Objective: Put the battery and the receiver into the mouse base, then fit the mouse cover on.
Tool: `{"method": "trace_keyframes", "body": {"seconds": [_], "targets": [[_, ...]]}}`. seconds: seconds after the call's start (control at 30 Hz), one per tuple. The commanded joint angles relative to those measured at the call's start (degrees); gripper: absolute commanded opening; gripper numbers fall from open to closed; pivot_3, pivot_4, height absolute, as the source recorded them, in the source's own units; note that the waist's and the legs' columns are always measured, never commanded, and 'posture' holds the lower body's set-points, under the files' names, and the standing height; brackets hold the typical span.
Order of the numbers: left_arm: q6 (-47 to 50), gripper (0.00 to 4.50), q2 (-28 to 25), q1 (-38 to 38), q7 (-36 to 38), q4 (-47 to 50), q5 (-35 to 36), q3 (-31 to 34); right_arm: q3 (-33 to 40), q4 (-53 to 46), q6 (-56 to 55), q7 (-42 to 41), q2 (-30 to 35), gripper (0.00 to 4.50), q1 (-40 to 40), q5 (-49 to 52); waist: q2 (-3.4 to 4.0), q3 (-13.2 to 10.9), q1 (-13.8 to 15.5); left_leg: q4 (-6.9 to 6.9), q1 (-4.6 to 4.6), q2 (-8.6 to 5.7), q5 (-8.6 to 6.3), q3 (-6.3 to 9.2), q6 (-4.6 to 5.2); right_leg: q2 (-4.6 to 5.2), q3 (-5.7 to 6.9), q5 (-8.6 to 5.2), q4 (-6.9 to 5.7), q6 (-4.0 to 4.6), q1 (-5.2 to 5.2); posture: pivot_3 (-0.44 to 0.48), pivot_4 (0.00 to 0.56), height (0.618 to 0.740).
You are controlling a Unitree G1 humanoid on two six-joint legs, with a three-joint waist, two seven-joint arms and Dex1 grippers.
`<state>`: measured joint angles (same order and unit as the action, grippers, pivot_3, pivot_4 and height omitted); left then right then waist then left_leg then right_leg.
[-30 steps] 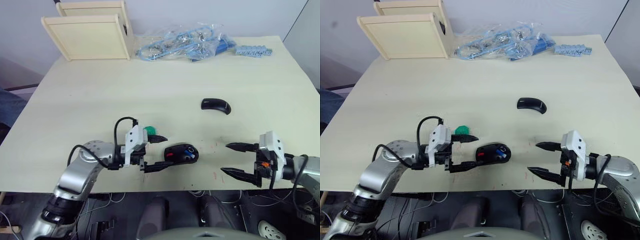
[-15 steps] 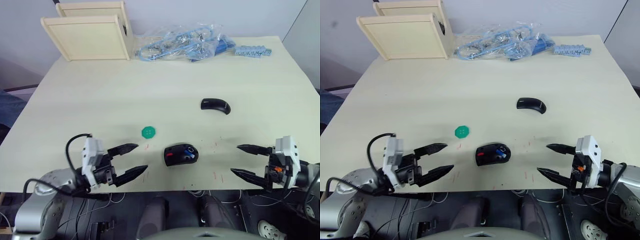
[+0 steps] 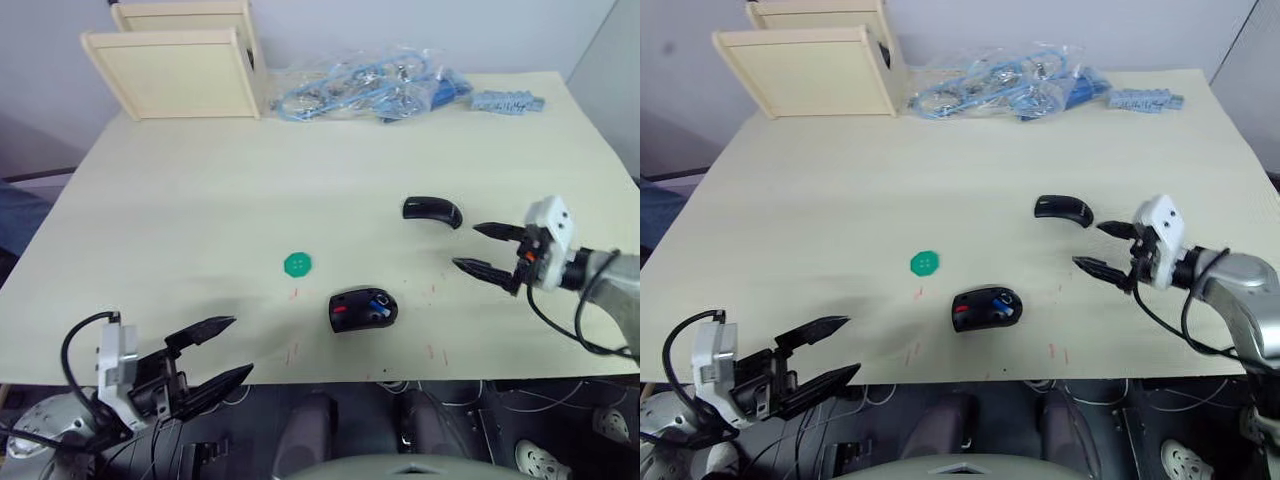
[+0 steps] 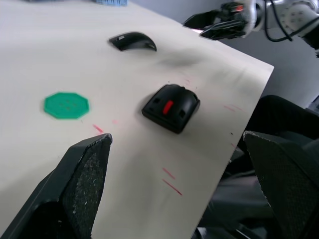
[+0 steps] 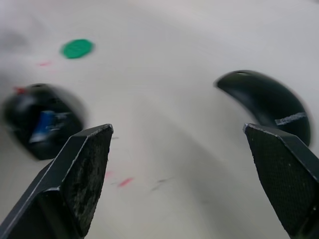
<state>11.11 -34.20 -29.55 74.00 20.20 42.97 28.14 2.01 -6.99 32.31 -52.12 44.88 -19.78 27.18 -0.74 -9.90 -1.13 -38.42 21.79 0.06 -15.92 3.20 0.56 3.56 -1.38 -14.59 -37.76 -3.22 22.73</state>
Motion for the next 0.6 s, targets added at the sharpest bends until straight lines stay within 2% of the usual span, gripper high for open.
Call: {"method": "trace_keyframes", "body": {"seconds": [0.03,0.13,0.27,0.5,0.6], "targets": [[-2.36,4.5,1.09,-0.84,0.25,-0.26,0.28,0.84,-4.55,8.06,0.13,-1.58,-0.26,4.41,-7.87,-4.79,0.01,0.0,-0.11,0.01,-0.01,0.01,0.0,-0.02,0.0,-0.01,0.01,0.01,0.0,0.03,0.01,0.0,0.15,0.74],[-2.78,4.5,1.46,-0.92,0.06,-0.13,0.15,0.29,-7.28,13.56,-1.12,-2.93,-0.85,4.41,-12.27,-7.85,0.01,0.0,0.15,0.04,0.05,0.03,0.0,-0.02,0.0,-0.03,0.12,0.05,0.01,-0.03,0.03,0.0,0.15,0.74],[-4.14,4.5,2.63,-0.95,-0.19,-0.76,-0.65,-0.85,-12.89,31.35,-6.92,-5.78,-4.86,4.41,-24.8,-14.92,0.08,-0.06,-0.05,0.06,0.08,0.02,0.0,-0.1,0.0,-0.03,0.08,0.06,0.01,-0.04,0.1,0.0,0.15,0.74],[-4.65,4.5,2.79,-0.23,-1.01,-0.39,-0.93,-1.85,-14.1,51.23,-16.36,-10.84,-8.92,4.41,-35.9,-20.08,0.09,-0.06,0.0,0.06,0.09,0.04,0.0,-0.25,0.0,-0.04,0.1,0.07,-0.02,-0.04,0.12,0.0,0.15,0.74],[-4.67,4.5,2.79,-0.25,-1.28,-0.1,-1.0,-2.17,-14.09,56.89,-19.5,-12.6,-10.04,4.41,-38.64,-21.95,0.09,-0.06,0.0,0.07,0.1,0.04,0.0,-0.26,0.0,-0.03,0.1,0.07,-0.01,-0.04,0.14,0.0,0.15,0.74]]}}
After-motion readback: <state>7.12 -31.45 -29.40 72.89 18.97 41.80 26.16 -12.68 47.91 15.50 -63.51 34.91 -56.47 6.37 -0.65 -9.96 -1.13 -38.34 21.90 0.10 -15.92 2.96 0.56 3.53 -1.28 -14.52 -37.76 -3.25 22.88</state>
